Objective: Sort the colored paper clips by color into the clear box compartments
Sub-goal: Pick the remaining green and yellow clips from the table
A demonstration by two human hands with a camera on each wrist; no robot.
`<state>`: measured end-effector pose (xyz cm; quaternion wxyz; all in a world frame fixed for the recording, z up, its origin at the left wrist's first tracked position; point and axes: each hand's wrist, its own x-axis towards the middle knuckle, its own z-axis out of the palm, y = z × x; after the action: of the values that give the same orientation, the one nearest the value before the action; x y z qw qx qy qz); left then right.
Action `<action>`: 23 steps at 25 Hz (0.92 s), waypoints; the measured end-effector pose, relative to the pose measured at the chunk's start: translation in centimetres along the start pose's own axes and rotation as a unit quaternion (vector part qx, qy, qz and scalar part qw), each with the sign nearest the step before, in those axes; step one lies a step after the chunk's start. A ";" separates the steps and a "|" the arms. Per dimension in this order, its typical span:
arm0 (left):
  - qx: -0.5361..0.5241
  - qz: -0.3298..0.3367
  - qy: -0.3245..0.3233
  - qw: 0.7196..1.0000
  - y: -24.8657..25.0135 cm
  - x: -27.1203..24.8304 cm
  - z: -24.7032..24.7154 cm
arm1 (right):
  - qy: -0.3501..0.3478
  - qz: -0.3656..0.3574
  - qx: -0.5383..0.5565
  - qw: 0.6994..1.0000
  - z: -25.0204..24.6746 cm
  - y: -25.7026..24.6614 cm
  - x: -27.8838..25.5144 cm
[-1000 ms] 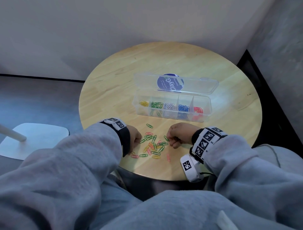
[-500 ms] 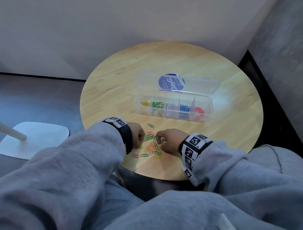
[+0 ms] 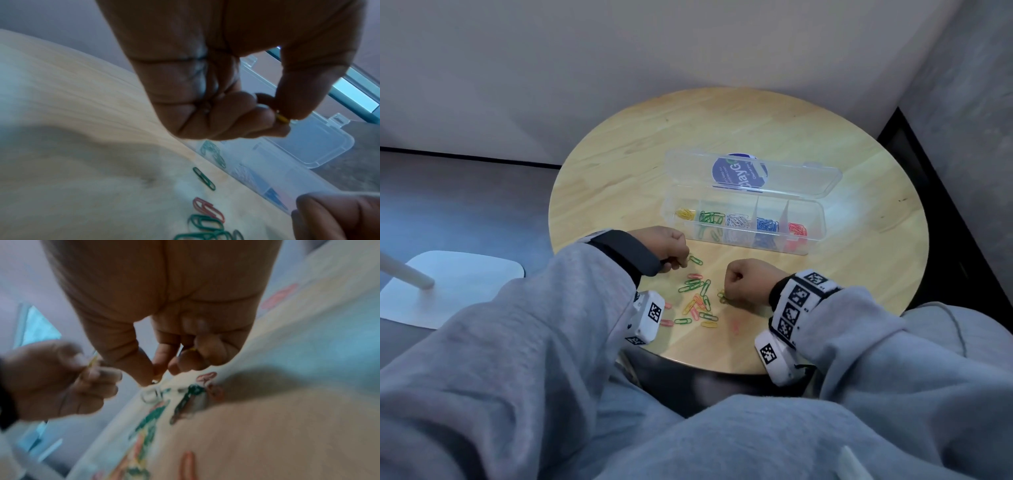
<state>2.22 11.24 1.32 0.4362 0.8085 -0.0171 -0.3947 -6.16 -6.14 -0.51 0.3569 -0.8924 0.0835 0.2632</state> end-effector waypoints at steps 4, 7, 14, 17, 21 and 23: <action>-0.042 -0.040 -0.003 0.998 0.3 -0.2 0.3 | -0.030 0.016 0.194 0.980 -1.2 0.9 0.4; 0.001 -0.092 0.016 0.996 0.3 -0.2 0.7 | -0.031 0.030 0.295 0.954 -1.2 1.4 0.9; 0.195 -0.090 -0.008 0.977 0.6 -0.2 1.7 | -0.063 0.067 0.352 0.932 -0.8 1.2 0.7; 0.355 -0.054 -0.022 0.933 0.3 0.0 1.8 | -0.079 0.058 0.274 0.957 -0.8 1.0 0.7; 0.442 -0.065 -0.045 0.893 -0.6 0.7 3.4 | -0.062 -0.025 -0.012 0.998 -0.2 0.0 0.0; 0.480 -0.079 -0.045 0.872 -0.8 1.2 4.1 | -0.073 -0.047 -0.082 0.993 1.0 -0.5 -0.3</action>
<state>0.13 8.48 -1.22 -0.0399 0.8986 -0.1600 -0.4067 -6.67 -5.08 -0.67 0.2994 -0.9000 -0.0068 0.3166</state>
